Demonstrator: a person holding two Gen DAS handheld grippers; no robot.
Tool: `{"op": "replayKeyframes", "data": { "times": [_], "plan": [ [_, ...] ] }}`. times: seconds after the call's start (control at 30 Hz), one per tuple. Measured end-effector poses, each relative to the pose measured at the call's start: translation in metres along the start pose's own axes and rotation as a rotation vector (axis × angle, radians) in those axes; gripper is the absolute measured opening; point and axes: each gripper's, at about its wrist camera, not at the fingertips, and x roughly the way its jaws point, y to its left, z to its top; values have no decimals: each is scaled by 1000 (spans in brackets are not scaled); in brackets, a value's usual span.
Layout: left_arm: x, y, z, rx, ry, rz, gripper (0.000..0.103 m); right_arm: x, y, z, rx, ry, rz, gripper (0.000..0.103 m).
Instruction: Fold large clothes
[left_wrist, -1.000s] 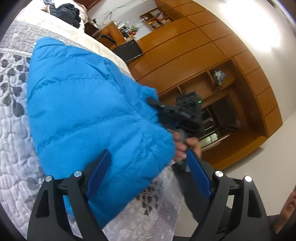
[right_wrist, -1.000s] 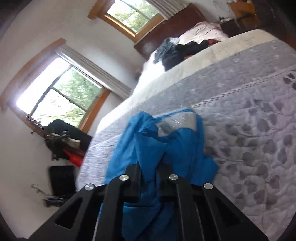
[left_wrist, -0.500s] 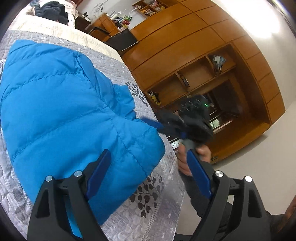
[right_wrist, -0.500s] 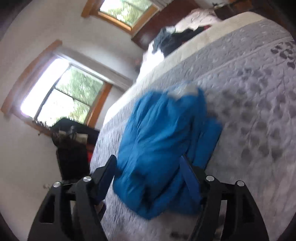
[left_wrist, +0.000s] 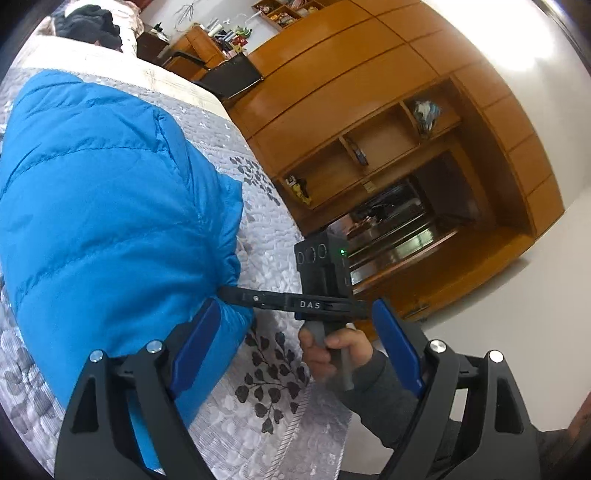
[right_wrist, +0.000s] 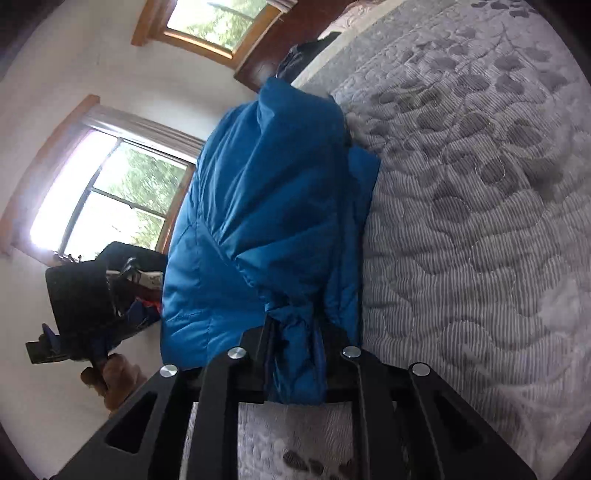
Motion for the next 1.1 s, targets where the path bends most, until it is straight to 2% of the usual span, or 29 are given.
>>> {"op": "replayKeyframes", "data": {
  "times": [0.07, 0.13, 0.17, 0.23, 0.3, 0.37, 0.43, 0.47, 0.53, 0.6, 0.67, 0.73, 0.8, 0.93, 1.03, 1.1],
  "plan": [
    [8, 4, -2, 5, 32, 39, 84, -6, 8, 1, -26, 2, -7, 20],
    [12, 7, -4, 13, 54, 82, 84, -18, 19, 4, -19, -1, -6, 32],
    [10, 6, -4, 17, 49, 90, 84, -25, 26, 7, -26, -19, -13, 35],
    [3, 6, -5, 6, 36, 66, 84, -45, 47, 8, -93, -77, -78, 38],
    [-3, 5, -6, -6, 18, 24, 84, -57, 74, 9, -168, -109, -81, 38],
    [-4, 4, -8, -1, 12, 24, 84, -58, 98, 6, -268, -137, -106, 41],
    [2, 9, -9, -6, 25, 51, 84, -41, 115, 2, -377, -117, -169, 44],
    [4, 11, -10, -6, 29, 57, 84, -25, 112, 2, -393, -77, -220, 44],
    [6, 13, -11, -5, 36, 53, 82, -6, 93, 1, -392, -24, -304, 36],
    [5, 8, -11, -6, 36, 42, 80, 1, 67, 5, -344, 22, -272, 36],
    [1, -4, -13, 30, 36, 3, 82, -9, 70, 14, -325, 37, -219, 35],
    [2, -7, -17, 47, 37, -19, 82, -35, 81, 40, -304, -51, -137, 36],
    [10, -3, -19, 44, 53, -7, 83, -44, 86, 67, -295, -87, -141, 37],
    [20, 14, -22, 26, 65, 22, 80, -11, 81, 93, -294, -21, -140, 35],
    [22, 14, -25, 53, 68, 20, 80, 23, 53, 99, -302, 19, -275, 29],
    [27, 14, -26, 65, 73, 34, 80, 29, 21, 96, -230, 29, -241, 30]
  ]
}}
